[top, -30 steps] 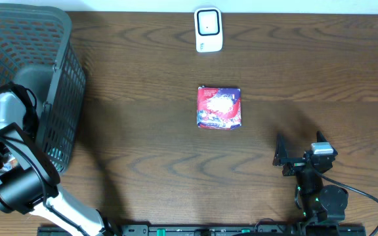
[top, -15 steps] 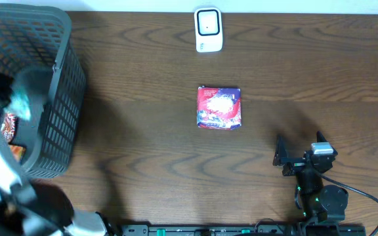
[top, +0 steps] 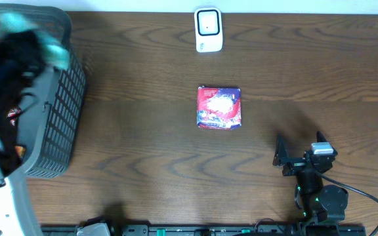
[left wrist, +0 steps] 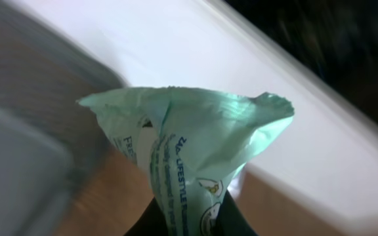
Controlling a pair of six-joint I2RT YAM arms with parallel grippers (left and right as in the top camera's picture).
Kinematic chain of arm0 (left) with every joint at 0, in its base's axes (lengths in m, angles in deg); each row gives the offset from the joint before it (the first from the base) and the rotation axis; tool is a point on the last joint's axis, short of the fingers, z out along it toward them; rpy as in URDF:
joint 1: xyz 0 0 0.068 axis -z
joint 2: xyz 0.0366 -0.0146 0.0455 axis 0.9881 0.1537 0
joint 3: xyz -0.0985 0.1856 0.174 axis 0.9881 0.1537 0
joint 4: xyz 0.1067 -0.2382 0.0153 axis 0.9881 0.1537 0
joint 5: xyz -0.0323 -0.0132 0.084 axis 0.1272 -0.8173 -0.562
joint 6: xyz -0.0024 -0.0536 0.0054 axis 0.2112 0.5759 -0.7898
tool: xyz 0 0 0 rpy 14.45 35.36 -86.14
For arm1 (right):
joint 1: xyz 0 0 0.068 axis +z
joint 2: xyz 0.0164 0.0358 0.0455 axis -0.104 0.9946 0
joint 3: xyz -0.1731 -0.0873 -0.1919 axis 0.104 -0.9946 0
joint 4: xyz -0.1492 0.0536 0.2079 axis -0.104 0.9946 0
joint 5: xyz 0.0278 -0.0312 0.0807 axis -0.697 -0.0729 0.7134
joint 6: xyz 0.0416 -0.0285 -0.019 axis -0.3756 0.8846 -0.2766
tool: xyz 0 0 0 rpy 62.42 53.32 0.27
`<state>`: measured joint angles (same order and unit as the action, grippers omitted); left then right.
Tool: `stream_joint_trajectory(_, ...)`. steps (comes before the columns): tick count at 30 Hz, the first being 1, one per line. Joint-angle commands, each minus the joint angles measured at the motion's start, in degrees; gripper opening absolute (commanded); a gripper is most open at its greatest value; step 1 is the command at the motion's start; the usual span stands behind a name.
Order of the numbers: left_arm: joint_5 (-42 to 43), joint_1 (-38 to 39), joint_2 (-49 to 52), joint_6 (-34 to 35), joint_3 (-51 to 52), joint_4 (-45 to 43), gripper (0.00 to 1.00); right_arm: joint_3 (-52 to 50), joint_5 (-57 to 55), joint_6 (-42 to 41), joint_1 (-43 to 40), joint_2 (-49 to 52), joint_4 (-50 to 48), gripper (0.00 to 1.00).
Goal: Scan the item barcode
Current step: 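Carry the green packet out and drop it beside the purple bag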
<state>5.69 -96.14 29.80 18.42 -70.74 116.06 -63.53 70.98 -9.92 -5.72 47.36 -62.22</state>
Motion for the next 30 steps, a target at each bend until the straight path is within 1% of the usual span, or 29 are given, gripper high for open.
stream_joint_trajectory(1, 5.9, 9.2, 2.4, -20.4, 0.4, 2.7, 0.08, -0.2, -0.2, -0.8, 0.5, 0.0, 0.0, 0.99)
stream_joint_trajectory(3, 6.0, 13.7, 4.1, -22.7, 1.4, 4.7, 0.08, -0.2, -0.2, -0.8, 0.5, 0.0, 0.0, 0.99)
stream_joint_trajectory(7, 5.9, 20.9, 9.4, -23.5, 3.7, 8.3, 0.08, -0.2, -0.2, -0.8, 0.5, 0.0, 0.0, 0.99)
stream_joint_trajectory(9, 5.9, 22.9, 12.6, -25.5, 4.0, 10.2, 0.08, -0.2, -0.2, -0.8, 0.5, 0.0, 0.0, 0.99)
stream_joint_trajectory(13, 5.9, 26.5, 21.8, -25.6, 4.0, 13.1, 0.07, -0.2, -0.2, -0.8, 0.5, 0.0, 0.0, 0.99)
stream_joint_trajectory(22, 5.4, 32.5, 44.1, -25.3, 4.0, 11.9, 0.08, -0.2, -0.2, -0.8, 0.5, 0.0, 0.0, 0.99)
stream_joint_trajectory(24, 1.7, 33.4, 47.9, -22.9, 4.0, 10.6, 0.08, -0.2, -0.2, -0.8, 0.5, 0.0, 0.0, 0.99)
stream_joint_trajectory(27, -5.4, 34.8, 52.9, -17.5, 4.0, 8.5, 0.08, -0.2, -0.2, -0.8, 0.5, 0.0, 0.0, 0.99)
stream_joint_trajectory(30, -5.6, 36.4, 56.0, -15.3, 4.0, 6.8, 0.08, -0.2, -0.2, -0.8, 0.5, 0.0, 0.0, 0.99)
